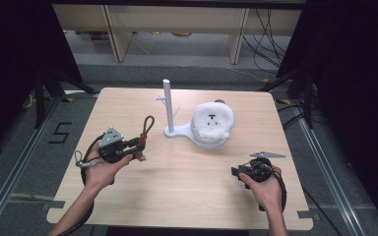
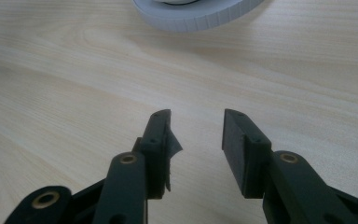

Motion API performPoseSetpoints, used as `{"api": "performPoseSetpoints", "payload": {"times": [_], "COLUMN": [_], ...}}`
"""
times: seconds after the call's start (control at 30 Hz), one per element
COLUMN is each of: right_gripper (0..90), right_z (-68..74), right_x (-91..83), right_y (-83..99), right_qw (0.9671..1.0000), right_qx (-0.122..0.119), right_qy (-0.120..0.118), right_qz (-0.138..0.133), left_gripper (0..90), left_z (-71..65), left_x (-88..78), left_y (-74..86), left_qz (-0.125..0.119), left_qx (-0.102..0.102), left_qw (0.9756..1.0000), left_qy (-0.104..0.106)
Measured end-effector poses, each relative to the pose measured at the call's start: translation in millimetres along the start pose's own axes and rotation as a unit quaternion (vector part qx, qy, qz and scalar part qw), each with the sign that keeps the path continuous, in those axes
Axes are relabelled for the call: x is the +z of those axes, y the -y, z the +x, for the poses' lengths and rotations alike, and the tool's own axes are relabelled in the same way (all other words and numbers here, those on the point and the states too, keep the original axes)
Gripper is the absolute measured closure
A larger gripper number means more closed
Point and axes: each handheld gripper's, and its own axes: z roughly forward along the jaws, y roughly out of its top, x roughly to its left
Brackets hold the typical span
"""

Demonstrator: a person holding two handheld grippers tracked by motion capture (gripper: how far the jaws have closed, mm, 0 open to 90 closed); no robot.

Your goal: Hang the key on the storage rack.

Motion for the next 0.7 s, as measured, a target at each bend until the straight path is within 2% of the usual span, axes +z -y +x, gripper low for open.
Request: {"api": "performPoseSetpoints", "payload": {"times": [0.1, 0.43, 0.7], "right_gripper": [62.7, 62.4, 62.1], "right_z": [0.2, -0.2, -0.3], "right_x": [1.3, -0.5, -0.4], "right_y": [0.4, -0.2, -0.3], "right_qw": [1.0000, 1.0000, 1.0000], "right_qx": [0.003, 0.000, 0.001], "right_qy": [-0.004, 0.004, 0.003], "right_qz": [-0.006, 0.001, 0.001], "left_gripper": [67.6, 67.7, 67.6], "left_z": [1.6, 4.7, 5.1], "left_x": [1.5, 6.4, 13.5], "left_y": [-4.3, -21.1, -26.1], "left_qz": [-0.001, -0.015, -0.016], "left_qx": [0.002, 0.007, 0.007], "left_qw": [1.0000, 0.9998, 0.9998], "left_qy": [-0.002, -0.011, -0.012]}}
